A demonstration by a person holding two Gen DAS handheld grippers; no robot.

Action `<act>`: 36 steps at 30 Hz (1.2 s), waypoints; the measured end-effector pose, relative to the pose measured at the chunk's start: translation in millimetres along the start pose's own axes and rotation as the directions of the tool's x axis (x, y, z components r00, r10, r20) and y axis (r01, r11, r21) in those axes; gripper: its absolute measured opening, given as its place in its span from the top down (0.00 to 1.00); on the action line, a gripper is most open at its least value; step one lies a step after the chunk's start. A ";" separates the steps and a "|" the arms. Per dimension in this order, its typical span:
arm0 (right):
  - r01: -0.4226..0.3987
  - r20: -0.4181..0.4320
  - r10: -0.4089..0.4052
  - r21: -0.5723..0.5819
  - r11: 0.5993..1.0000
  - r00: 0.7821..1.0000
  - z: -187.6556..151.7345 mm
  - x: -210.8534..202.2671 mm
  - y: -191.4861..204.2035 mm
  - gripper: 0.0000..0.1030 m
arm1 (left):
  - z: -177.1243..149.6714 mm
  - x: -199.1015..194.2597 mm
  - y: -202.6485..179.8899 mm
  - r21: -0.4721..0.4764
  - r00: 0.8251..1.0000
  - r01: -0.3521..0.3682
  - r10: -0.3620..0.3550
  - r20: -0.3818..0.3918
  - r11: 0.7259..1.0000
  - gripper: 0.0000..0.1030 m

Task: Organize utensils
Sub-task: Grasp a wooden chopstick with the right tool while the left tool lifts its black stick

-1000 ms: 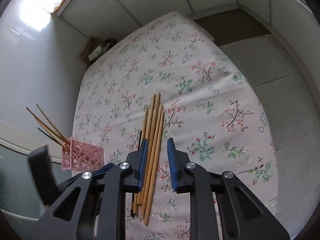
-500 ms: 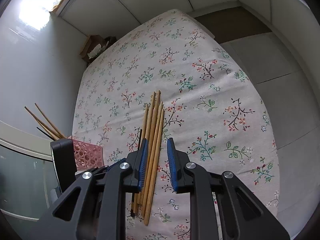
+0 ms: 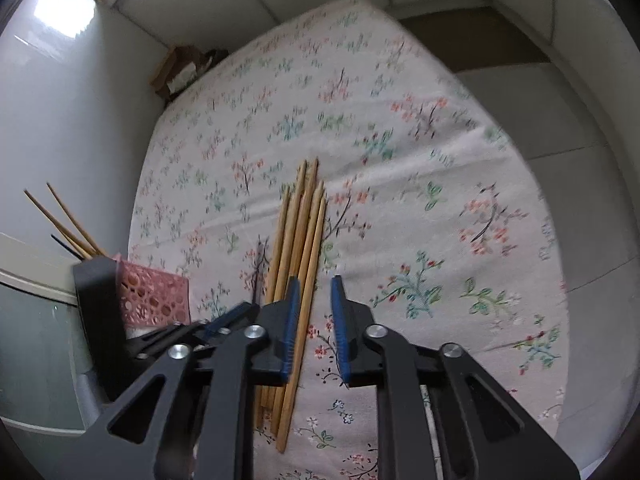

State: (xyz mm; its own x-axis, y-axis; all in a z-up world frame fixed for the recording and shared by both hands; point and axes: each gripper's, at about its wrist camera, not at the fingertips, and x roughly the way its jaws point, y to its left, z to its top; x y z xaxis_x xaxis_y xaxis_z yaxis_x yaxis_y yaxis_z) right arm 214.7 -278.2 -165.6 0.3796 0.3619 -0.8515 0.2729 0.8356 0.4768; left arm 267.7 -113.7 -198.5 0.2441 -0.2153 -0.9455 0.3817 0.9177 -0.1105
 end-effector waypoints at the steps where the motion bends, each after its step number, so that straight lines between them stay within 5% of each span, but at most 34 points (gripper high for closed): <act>1: 0.001 -0.019 -0.001 0.001 1.000 1.000 -0.5 5.5 0.3 0.91 | 0.6 -9.5 1.6 -0.002 0.999 0.008 -0.008 0.031 1.000 0.96; 11: 0.061 -0.109 -0.066 -0.051 0.997 0.992 -4.4 49.9 15.6 0.91 | -11.6 -111.0 19.5 -0.029 0.948 0.137 -0.123 0.295 0.990 0.96; 36: 0.200 -0.102 -0.227 -0.225 0.954 0.969 -6.8 81.9 52.1 0.91 | -17.9 -151.5 36.4 -0.018 0.915 0.142 -0.124 0.384 0.990 0.96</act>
State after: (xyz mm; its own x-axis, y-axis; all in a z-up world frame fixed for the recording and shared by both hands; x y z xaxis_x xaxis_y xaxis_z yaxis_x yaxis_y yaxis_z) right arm 254.0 -202.2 -212.0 0.2158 0.2025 -0.9552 0.1372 0.9623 0.2350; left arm 228.7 -41.7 -64.8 0.5186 -0.4390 -0.7337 0.3962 0.8838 -0.2488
